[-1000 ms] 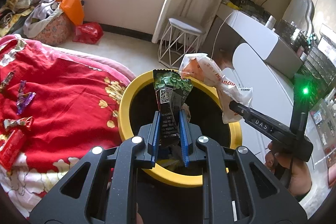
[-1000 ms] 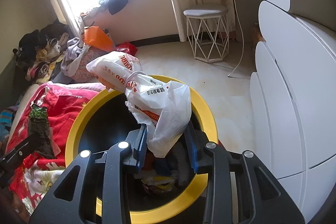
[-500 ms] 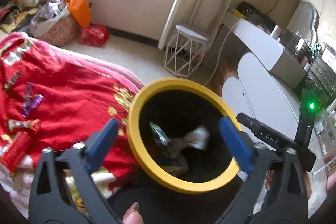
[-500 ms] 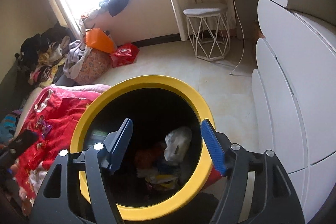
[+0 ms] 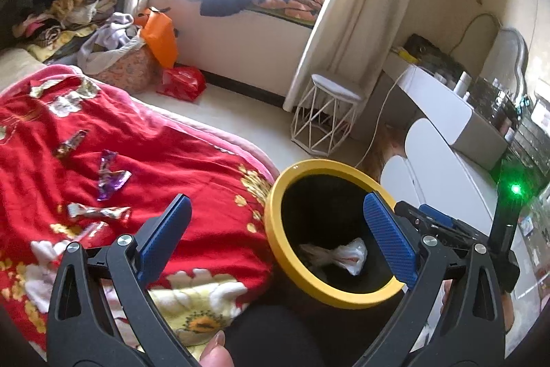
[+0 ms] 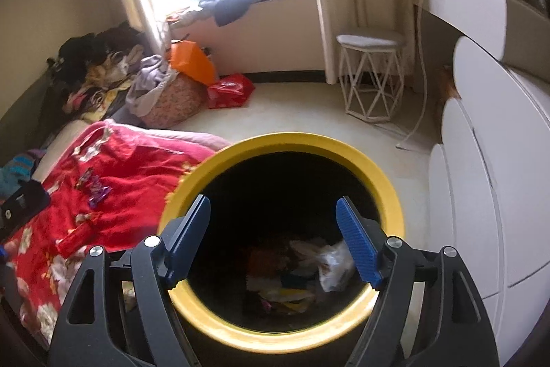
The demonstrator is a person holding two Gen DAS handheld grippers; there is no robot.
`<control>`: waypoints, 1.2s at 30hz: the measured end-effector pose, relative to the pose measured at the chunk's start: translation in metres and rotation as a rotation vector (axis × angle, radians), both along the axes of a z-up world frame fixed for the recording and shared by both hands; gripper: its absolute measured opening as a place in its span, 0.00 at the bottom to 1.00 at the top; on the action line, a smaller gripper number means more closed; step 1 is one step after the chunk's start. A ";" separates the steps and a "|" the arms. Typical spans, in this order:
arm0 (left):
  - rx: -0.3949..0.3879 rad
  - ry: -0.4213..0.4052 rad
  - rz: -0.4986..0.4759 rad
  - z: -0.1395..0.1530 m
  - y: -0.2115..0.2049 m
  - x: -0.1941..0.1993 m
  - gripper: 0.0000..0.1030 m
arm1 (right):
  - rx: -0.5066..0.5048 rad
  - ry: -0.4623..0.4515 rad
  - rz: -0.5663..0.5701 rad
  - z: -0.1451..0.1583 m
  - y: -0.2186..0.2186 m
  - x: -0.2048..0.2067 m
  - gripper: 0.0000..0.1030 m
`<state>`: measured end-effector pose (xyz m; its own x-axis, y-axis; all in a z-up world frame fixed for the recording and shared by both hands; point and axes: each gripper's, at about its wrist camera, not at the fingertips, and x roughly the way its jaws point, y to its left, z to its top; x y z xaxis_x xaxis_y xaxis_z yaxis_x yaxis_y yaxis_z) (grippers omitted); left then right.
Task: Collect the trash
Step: 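Move both open tools back toward the red can and candy wrappers on the bedspread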
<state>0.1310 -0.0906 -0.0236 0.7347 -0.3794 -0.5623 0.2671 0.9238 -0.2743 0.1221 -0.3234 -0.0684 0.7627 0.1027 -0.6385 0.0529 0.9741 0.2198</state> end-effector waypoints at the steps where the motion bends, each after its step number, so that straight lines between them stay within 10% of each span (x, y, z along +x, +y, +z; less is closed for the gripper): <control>1: 0.001 -0.008 0.003 0.002 0.004 -0.001 0.90 | 0.003 -0.003 0.012 0.002 0.005 0.001 0.71; 36: -0.036 -0.026 0.319 0.003 0.179 -0.023 0.90 | -0.034 -0.009 0.398 0.024 0.188 0.028 0.72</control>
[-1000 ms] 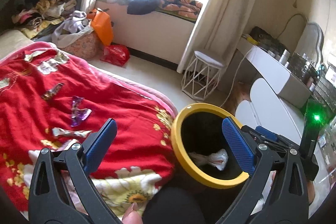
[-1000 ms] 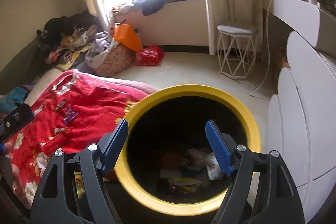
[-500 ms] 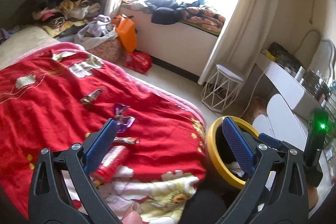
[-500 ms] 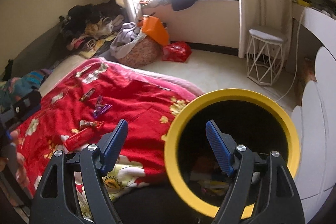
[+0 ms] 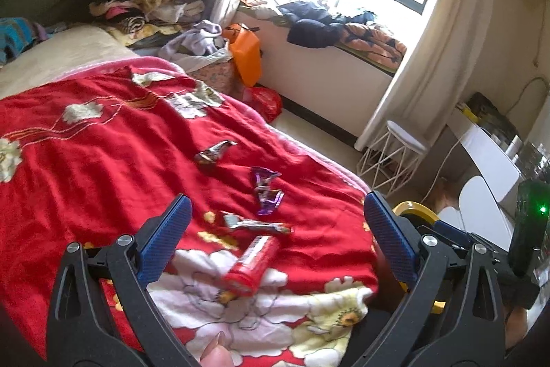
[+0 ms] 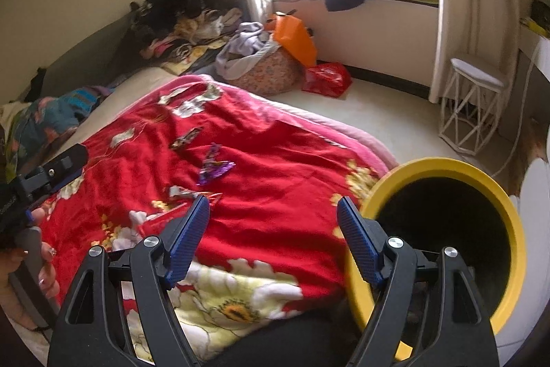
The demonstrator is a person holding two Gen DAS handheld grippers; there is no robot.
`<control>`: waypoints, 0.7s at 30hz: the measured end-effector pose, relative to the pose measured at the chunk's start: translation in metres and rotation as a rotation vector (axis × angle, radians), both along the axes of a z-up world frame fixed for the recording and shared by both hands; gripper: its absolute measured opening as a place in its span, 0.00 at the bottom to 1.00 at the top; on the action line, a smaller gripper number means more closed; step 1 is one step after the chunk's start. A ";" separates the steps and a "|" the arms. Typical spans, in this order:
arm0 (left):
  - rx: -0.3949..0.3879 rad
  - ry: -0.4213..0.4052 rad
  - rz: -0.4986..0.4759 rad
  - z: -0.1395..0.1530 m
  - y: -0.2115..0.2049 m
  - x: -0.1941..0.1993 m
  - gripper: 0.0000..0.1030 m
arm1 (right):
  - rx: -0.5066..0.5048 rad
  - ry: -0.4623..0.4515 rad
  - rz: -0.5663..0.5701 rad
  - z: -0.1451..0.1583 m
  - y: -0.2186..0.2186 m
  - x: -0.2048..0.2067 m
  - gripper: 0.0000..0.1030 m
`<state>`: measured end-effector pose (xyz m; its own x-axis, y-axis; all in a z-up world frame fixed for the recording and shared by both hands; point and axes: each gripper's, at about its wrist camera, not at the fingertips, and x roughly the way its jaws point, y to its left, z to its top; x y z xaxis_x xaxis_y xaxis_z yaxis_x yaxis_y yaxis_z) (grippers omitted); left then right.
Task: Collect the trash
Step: 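Move both open tools back toward the red can and candy wrappers on the bedspread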
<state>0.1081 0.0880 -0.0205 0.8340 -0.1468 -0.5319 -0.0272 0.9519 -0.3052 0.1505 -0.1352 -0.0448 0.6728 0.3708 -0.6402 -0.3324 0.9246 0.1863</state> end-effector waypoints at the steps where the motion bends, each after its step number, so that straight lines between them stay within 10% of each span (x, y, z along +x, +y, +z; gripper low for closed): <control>1: 0.002 0.008 0.009 -0.003 0.004 -0.001 0.90 | 0.000 0.001 0.014 0.000 0.006 0.001 0.72; 21: -0.029 0.104 0.079 -0.048 0.060 -0.022 0.90 | -0.024 0.028 0.149 -0.014 0.075 0.061 0.72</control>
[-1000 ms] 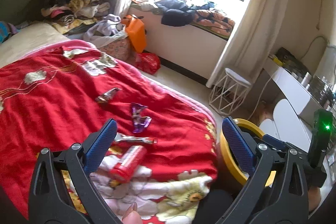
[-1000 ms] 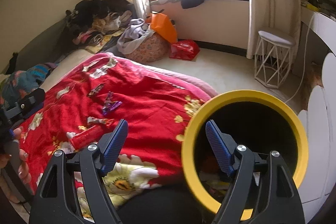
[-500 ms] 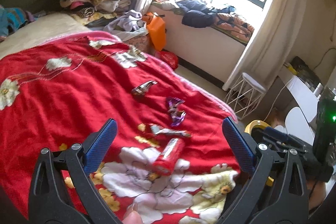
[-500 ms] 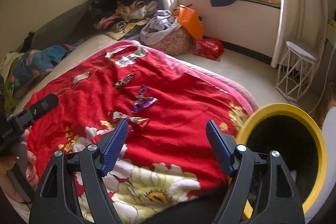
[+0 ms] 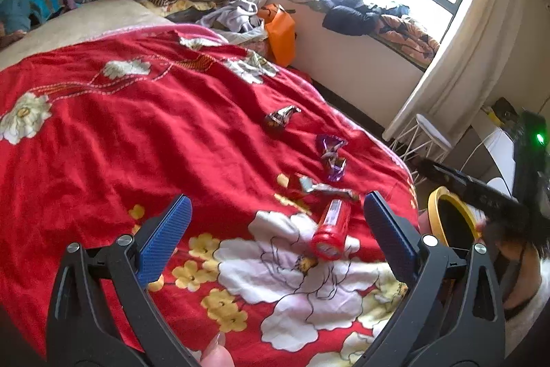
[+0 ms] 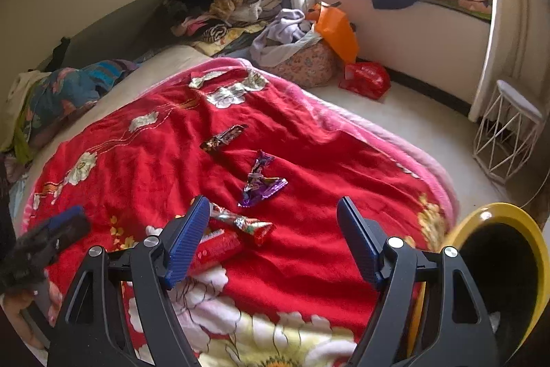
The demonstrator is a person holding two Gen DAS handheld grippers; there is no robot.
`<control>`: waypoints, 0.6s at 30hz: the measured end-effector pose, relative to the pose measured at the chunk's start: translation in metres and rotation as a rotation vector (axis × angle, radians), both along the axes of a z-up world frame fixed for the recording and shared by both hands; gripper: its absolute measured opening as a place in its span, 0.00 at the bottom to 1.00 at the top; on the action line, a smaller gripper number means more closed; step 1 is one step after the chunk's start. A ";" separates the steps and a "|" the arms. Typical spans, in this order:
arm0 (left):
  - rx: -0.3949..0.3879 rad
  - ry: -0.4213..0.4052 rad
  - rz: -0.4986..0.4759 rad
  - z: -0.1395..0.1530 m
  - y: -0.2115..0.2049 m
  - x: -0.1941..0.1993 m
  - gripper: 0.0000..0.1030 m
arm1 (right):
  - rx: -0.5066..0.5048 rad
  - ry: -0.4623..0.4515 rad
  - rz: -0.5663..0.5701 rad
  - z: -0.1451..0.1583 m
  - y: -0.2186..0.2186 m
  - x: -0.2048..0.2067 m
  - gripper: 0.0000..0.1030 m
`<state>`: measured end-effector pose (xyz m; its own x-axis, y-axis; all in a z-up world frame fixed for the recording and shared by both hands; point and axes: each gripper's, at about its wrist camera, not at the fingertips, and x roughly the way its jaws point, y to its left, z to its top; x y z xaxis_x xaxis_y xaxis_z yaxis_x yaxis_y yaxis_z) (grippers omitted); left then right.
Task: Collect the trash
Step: 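Move both open tools back toward the red can and candy wrappers on the bedspread, then grasp the purple wrapper with the right gripper while the left gripper grasps the red can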
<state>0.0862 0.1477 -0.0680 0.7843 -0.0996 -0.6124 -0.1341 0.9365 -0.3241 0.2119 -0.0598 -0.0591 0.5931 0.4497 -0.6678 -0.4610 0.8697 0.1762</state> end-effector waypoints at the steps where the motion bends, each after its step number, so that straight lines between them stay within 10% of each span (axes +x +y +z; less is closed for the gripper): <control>1: -0.007 0.003 -0.008 -0.003 0.001 -0.001 0.90 | -0.006 0.005 0.002 -0.003 0.003 0.006 0.72; 18: -0.078 0.062 -0.194 -0.032 -0.033 0.021 0.57 | -0.008 0.152 0.059 -0.061 0.060 0.086 0.58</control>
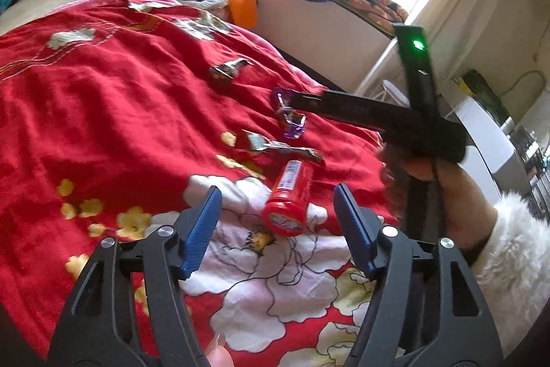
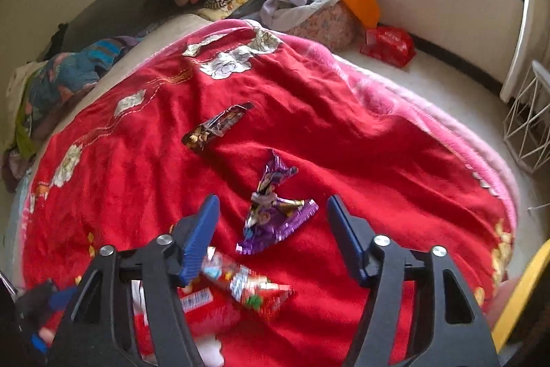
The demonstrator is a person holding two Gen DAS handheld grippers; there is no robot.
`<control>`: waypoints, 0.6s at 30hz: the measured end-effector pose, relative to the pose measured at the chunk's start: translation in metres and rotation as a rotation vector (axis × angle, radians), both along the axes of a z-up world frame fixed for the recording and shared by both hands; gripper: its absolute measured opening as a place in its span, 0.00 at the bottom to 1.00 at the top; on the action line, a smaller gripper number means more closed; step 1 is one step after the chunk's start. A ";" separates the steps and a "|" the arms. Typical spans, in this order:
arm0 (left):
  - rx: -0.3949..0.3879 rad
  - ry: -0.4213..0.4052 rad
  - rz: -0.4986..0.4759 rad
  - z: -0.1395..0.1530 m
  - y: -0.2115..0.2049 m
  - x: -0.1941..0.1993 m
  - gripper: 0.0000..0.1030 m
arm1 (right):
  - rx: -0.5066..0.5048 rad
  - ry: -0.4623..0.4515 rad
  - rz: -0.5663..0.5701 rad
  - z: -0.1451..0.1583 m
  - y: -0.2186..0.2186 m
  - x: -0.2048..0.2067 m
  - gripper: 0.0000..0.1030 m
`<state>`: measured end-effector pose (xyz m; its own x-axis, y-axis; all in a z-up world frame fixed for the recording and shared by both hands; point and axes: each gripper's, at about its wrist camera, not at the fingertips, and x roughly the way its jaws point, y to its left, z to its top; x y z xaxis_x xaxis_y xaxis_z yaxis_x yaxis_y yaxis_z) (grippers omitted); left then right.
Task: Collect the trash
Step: 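Grasp the purple wrapper with the right gripper while the left gripper grasps the red can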
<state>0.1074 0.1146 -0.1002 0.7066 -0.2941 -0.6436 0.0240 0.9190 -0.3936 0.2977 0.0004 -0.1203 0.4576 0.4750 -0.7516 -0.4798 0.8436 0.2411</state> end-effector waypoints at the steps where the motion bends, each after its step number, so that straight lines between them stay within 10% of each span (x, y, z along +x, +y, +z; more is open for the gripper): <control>1: -0.002 0.002 -0.012 -0.002 -0.002 0.003 0.57 | -0.003 0.000 0.008 -0.002 0.002 0.002 0.57; 18: -0.007 0.094 -0.069 -0.036 -0.018 0.030 0.50 | 0.014 0.040 -0.002 -0.024 -0.015 0.006 0.31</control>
<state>0.1376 0.0964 -0.1361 0.6217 -0.3447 -0.7034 0.0495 0.9135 -0.4038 0.3033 -0.0150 -0.1439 0.4287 0.4843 -0.7627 -0.4679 0.8412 0.2712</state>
